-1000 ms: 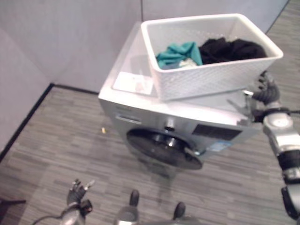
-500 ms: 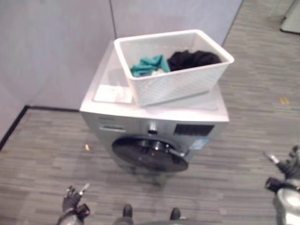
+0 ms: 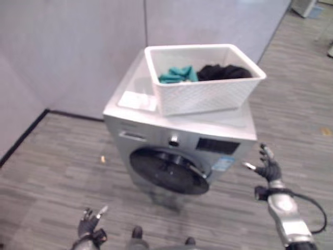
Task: Grab the laundry basket,head to the washer,open it,put in the laundry and shut it.
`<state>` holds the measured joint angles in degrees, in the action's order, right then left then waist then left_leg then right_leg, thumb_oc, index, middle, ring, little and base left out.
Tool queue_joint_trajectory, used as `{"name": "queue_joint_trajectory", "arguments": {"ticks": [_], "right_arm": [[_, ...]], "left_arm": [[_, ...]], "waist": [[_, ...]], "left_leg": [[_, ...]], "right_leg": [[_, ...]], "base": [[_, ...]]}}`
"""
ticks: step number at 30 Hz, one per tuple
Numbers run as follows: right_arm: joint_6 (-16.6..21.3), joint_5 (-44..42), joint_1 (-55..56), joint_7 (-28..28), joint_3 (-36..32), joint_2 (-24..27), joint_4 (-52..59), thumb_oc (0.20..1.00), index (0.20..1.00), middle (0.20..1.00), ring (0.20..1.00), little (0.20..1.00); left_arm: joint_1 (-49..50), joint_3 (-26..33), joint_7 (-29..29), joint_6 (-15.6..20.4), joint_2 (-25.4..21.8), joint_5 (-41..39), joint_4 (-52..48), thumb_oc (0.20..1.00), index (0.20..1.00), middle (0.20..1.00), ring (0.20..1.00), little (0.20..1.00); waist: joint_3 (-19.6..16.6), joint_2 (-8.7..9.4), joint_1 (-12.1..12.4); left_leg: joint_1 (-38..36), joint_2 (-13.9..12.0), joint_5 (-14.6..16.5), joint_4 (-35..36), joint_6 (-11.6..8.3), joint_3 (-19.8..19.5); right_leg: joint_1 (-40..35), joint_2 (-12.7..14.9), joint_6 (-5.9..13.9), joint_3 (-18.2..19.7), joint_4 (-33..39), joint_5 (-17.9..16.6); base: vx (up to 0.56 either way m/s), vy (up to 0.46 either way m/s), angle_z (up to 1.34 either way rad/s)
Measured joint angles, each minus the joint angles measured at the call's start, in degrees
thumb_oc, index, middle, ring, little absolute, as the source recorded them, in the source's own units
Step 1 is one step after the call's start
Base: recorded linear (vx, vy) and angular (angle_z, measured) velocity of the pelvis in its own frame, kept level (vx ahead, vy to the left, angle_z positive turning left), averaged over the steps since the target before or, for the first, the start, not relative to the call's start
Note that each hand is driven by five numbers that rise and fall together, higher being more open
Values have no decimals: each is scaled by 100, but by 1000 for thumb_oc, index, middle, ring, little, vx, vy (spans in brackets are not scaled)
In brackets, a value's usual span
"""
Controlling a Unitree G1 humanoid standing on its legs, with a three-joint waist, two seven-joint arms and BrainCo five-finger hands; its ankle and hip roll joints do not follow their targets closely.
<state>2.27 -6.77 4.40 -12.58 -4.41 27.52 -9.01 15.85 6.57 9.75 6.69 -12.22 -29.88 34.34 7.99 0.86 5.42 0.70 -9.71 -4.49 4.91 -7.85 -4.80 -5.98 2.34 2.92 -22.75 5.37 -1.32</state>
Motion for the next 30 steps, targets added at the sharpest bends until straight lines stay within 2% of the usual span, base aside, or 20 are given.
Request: {"name": "queue_joint_trajectory", "arguments": {"ticks": [1, 4, 5, 6, 8, 9, 10, 11, 12, 13, 15, 17, 21, 23, 25, 27, 30], "right_arm": [[40, -6, -35, -17, -33, 33, -93, 1000, 1000, 1000, 1000, 1000], [60, -18, -86, -123, -63, 222, -65, 1000, 1000, 1000, 1000, 1000], [50, -20, -79, -123, -48, 226, -67, 1000, 1000, 1000, 1000, 1000], [9, -35, -100, -125, -61, 129, -51, 1000, 1000, 1000, 1000, 1000], [-34, -53, -22, -100, -66, 116, 30, 1000, 1000, 1000, 1000, 1000], [-70, -56, 208, 35, -89, 71, 330, 1000, 1000, 1000, 1000, 1000], [-69, -55, 452, 113, -105, 29, 504, 1000, 1000, 1000, 1000, 1000], [-70, -55, 656, 169, -138, -29, 696, 1000, 1000, 1000, 1000, 1000], [-74, -55, 861, 203, -149, -42, 790, 1000, 1000, 1000, 1000, 1000], [-101, -56, 953, 242, -145, -42, 786, 1000, 1000, 1000, 1000, 1000], [-199, -55, 1123, 325, -137, -266, 784, 1000, 1000, 1000, 1000, 1000], [-208, -52, 1248, 383, -22, -496, 806, 1000, 1000, 1000, 1000, 1000], [-215, -35, 1195, 490, 27, -573, 795, 1000, 1000, 1000, 1000, 1000], [-267, 56, 1076, 532, 16, -577, 766, 1000, 1000, 1000, 1000, 1000], [-332, 192, 1024, 542, 17, -566, 625, 1000, 1000, 1000, 1000, 1000], [-387, 227, 1032, 536, 19, -565, 488, 1000, 1000, 1000, 1000, 1000], [-414, 231, 1048, 534, -89, -542, 302, 1000, 1000, 1000, 1000, 1000]], "left_arm": [[43, 12, 5, -4, -13, 2, 11, 1000, 1000, 1000, 1000, 1000], [-218, -34, 12, -12, -54, 9, 18, 1000, 1000, 1000, 1000, 1000], [-358, -21, 11, -11, -73, 42, 30, 1000, 1000, 1000, 1000, 1000], [-548, -23, 7, -14, -114, 68, 70, 1000, 1000, 1000, 1000, 1000], [-669, -43, 3, -13, -112, 84, 71, 1000, 1000, 1000, 1000, 1000], [-653, -96, -2, -13, -80, 174, 68, 1000, 1000, 1000, 1000, 1000], [-617, -108, -3, -16, -43, 191, 67, 1000, 1000, 1000, 1000, 1000], [-569, -120, -3, -19, 13, 204, 67, 1000, 1000, 1000, 1000, 1000], [-564, -152, -6, -22, 53, 233, 62, 1000, 1000, 1000, 1000, 1000], [-580, -151, -7, -21, 66, 242, 37, 1000, 1000, 1000, 1000, 1000], [-683, -151, 4, -25, -36, 244, 3, 1000, 1000, 1000, 1000, 1000], [-649, -215, 10, -28, -175, 244, 4, 1000, 1000, 1000, 1000, 1000], [-506, -232, 3, -40, -263, 276, -19, 1000, 1000, 1000, 1000, 1000], [-470, -279, -4, -77, -291, 287, -15, 1000, 1000, 1000, 1000, 1000], [-458, -282, -33, -85, -345, 298, -11, 1000, 1000, 1000, 1000, 1000], [-466, -283, -66, -86, -448, 348, -12, 1000, 1000, 1000, 1000, 1000], [-609, -291, -125, -88, -586, 398, -21, 1000, 1000, 1000, 1000, 1000]], "waist": [[88, -33, 55], [354, -41, 8], [429, 79, -11], [550, 282, -37], [595, 369, -119], [568, 290, -300], [523, 213, -434], [453, 90, -521], [383, -39, -630], [358, -91, -665], [303, 54, -666], [169, 276, -640], [81, 446, -591], [111, 513, -622], [158, 596, -626], [209, 657, -656], [257, 667, -701]], "left_leg": [[92, -54, -1, -28, 4, 30], [469, -191, 97, -363, 51, 236], [422, -272, 299, -337, 98, 658], [563, -238, 278, -839, 168, 893], [526, -329, 332, -1429, 97, 900], [272, -471, 400, -1856, -3, 932], [6, -511, 485, -1729, -126, 992], [-220, -514, 575, -1354, -228, 1093], [-373, -477, 642, -969, -191, 1156], [-437, -456, 689, -787, -203, 1207], [-500, -275, 717, -565, -236, 1205], [-481, -40, 788, -607, -115, 1229], [-478, 192, 884, -684, 46, 1410], [-452, 328, 971, -779, 157, 1637], [-456, 408, 1049, -885, 201, 1768], [-355, 402, 1146, -1044, 237, 1779], [78, 389, 1304, -1556, 303, 1635]], "right_leg": [[0, -80, -19, -90, -23, 12], [114, -140, -246, -300, -44, -93], [185, 1, -350, -434, -27, -138], [200, 203, -416, -519, -5, -140], [185, 335, -413, -509, -6, -140], [43, 414, -321, -586, -8, -161], [-11, 429, -245, -611, -7, -158], [-48, 425, -118, -612, -48, -175], [-40, 387, -2, -623, -50, -198], [-16, 395, 66, -619, -50, -238], [84, 588, 205, -553, -49, -362], [117, 812, 269, -426, -56, -418], [273, 1050, 361, -203, -148, -506], [520, 1225, 431, 116, -346, -546], [602, 1292, 445, 321, -363, -594], [618, 1328, 461, 370, -385, -604], [844, 1357, 462, 748, -603, -623]], "base": [[-244, -31, 45], [-135, -6, 32], [-37, 22, 34], [-27, 42, 32], [19, 145, 20], [86, 221, 22], [82, 175, 28], [35, 111, 29], [12, 129, 29], [0, 216, 24], [-23, 194, 6], [-59, 316, -4], [-94, 311, -24], [-145, 319, -53], [-86, 78, -36], [-134, 50, -12], [-102, 16, 19]]}}
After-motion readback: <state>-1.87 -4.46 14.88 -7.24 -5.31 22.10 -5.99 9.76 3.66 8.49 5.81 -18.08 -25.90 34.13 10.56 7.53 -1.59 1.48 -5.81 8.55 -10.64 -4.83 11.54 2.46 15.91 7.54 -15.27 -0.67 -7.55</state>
